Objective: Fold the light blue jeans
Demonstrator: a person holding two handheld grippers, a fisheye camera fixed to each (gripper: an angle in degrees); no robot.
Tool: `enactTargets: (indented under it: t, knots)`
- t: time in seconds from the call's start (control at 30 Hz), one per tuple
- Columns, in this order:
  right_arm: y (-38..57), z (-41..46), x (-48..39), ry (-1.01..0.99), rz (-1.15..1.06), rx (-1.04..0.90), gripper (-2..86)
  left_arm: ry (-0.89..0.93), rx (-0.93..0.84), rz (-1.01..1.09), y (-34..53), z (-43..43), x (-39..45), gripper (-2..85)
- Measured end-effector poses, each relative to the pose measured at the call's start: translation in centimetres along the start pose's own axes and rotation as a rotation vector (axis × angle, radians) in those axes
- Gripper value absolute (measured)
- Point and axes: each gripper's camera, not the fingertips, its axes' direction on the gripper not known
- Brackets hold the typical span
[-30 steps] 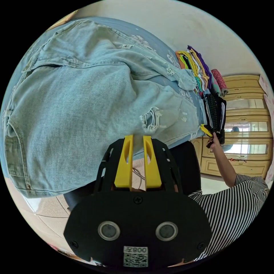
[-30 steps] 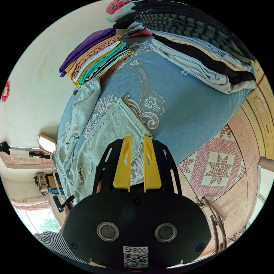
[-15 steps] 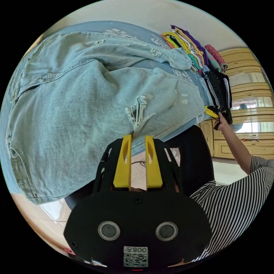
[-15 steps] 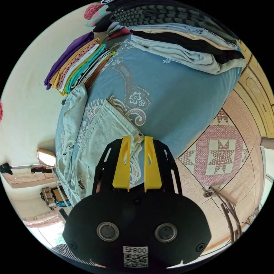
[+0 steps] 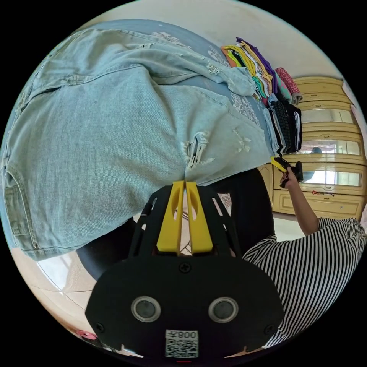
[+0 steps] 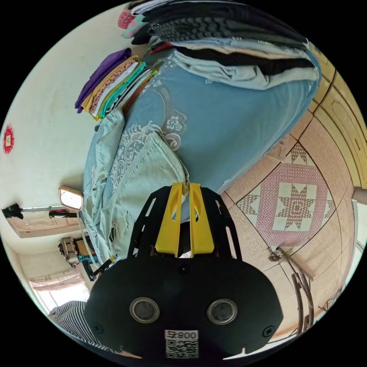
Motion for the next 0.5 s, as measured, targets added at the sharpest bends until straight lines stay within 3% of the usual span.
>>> enactTargets:
  t: [0.07, 0.33, 0.5]
  knots:
    - [-0.5, 2.2, 1.3, 0.010, 0.055, -0.075, 3.8, 0.019, 0.016, -0.012, -0.9, -0.9, 0.1, 2.1]
    - [0.9, -1.7, 3.6, -0.108, 0.121, 0.128, 2.6, -0.057, 0.241, 0.010, -4.9, -10.5, -0.4, 4.7]
    - [-0.5, -1.6, -2.3, -0.105, -0.059, 0.166, 1.0, -0.196, 0.372, 0.000, -13.4, -17.3, -2.8, 5.8]
